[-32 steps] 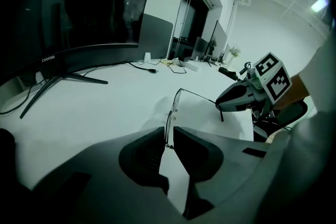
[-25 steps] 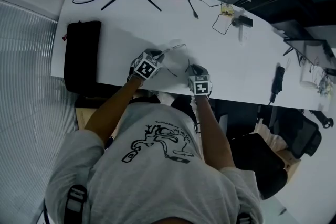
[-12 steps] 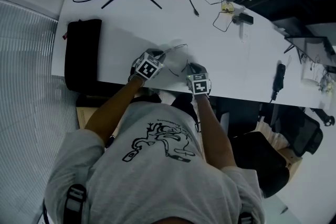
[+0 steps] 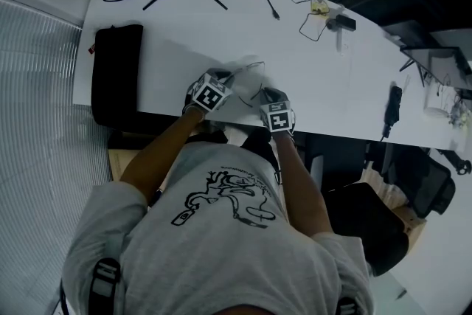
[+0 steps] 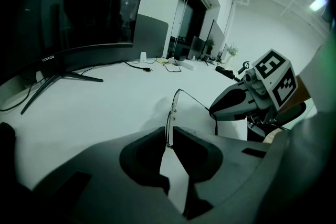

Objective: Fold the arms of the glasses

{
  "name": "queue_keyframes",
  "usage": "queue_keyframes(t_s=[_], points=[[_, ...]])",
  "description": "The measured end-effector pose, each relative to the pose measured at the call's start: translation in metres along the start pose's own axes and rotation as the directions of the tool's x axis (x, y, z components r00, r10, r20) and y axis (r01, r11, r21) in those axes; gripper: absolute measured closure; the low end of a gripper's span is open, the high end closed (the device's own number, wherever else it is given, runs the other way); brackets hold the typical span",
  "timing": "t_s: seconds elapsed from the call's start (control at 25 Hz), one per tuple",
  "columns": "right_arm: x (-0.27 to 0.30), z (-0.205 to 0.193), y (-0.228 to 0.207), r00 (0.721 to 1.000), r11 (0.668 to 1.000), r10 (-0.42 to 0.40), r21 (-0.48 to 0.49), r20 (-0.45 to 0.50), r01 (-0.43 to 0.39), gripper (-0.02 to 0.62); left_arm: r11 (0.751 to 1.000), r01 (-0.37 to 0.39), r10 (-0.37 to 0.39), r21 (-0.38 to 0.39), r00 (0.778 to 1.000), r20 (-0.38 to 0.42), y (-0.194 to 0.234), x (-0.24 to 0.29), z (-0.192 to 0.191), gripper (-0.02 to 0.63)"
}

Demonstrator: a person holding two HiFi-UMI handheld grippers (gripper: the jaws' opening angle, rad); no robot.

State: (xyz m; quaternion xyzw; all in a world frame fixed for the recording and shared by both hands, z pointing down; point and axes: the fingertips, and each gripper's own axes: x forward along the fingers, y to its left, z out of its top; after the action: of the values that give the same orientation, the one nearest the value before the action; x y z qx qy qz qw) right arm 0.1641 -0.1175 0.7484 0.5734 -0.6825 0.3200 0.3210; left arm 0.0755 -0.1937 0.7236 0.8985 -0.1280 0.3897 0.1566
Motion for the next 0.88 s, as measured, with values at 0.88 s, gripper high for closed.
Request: queue_keyframes(t_s=[0.88], points=[[0.002,0.001,0.015,0.999,0.999,0.043,-0.014,-0.011,-0.043,0.552,1.0,0.021,-0.021,0.001,1.0,-0.007,-0.014,-0.001,-0.005,0.543]])
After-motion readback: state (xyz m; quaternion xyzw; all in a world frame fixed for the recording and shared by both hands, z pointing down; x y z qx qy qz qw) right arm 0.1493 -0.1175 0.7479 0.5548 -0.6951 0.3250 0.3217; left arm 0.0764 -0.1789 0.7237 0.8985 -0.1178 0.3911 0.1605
